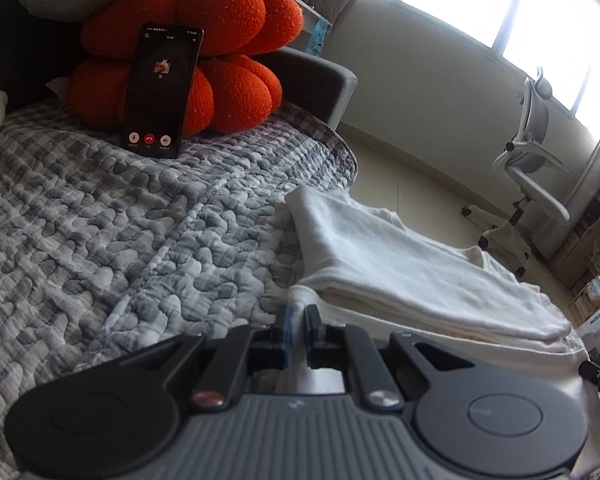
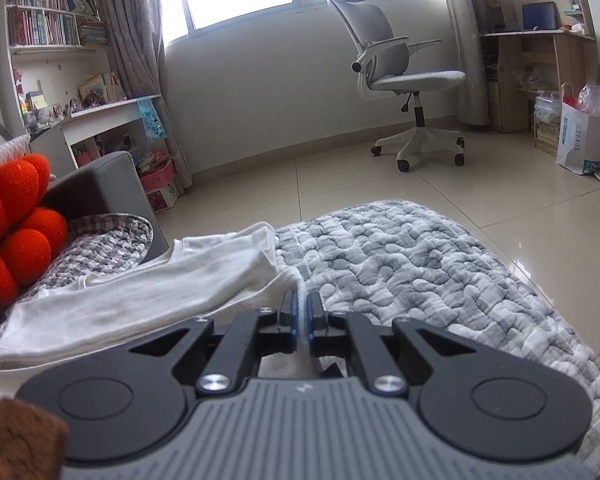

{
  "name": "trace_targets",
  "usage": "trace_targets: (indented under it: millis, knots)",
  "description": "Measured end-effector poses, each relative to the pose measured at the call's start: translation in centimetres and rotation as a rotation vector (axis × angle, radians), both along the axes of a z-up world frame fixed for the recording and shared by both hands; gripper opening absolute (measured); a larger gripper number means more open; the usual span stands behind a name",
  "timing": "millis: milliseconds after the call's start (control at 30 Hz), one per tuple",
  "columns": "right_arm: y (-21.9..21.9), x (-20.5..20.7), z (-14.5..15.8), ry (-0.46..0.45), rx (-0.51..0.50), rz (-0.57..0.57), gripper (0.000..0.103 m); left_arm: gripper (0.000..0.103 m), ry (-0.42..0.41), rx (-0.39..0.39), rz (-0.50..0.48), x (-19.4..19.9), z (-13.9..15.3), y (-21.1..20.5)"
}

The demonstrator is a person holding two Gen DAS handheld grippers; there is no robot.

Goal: Fold clothes

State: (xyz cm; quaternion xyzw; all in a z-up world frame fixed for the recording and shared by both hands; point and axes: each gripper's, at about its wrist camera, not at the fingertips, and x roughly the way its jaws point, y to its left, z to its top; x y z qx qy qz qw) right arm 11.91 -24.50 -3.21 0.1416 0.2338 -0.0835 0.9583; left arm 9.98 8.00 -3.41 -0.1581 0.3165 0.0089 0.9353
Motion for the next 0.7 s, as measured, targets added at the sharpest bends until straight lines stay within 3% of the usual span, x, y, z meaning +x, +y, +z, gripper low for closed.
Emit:
trace_targets:
  millis: [133, 200, 267, 333, 567, 633, 700]
  knots:
    - [-0.1, -0.1, -0.7, 0.039, -0.016, -0.002, 0.017, 0.017, -0.006, 0.035, 0.014, 0.1, -0.3, -0.3]
    - [-0.2, -0.4, -0.3, 0.032, -0.024, -0.008, 0.028, 0.035, -0.028, 0.035, 0.048, -0.2, 0.0, -0.1]
    - [-0.2, -0.8, 0.2, 0.011, -0.043, -0.013, 0.037, 0.035, -0.059, 0.019, 0.077, -0.6, 0.6, 0.2]
    - [-0.1, -1.1, 0.8, -0.005, -0.054, 0.001, 0.039, 0.035, -0.082, -0.012, 0.070, -0.9, 1.1, 0.3]
    - [2.2, -1.5, 1.2, 0.003, -0.094, 0.126, 0.044, 0.036, -0.060, 0.004, -0.111, -0.8, 0.8, -2.4]
    - [3.1, -1.4, 1.0, 0.015, -0.119, 0.161, 0.045, 0.036, -0.041, 0.041, -0.164, -0.8, 0.2, -3.5]
    - [3.8, -1.1, 0.4, 0.046, -0.143, 0.193, 0.049, 0.044, -0.041, 0.109, -0.215, -1.1, -0.5, -4.5]
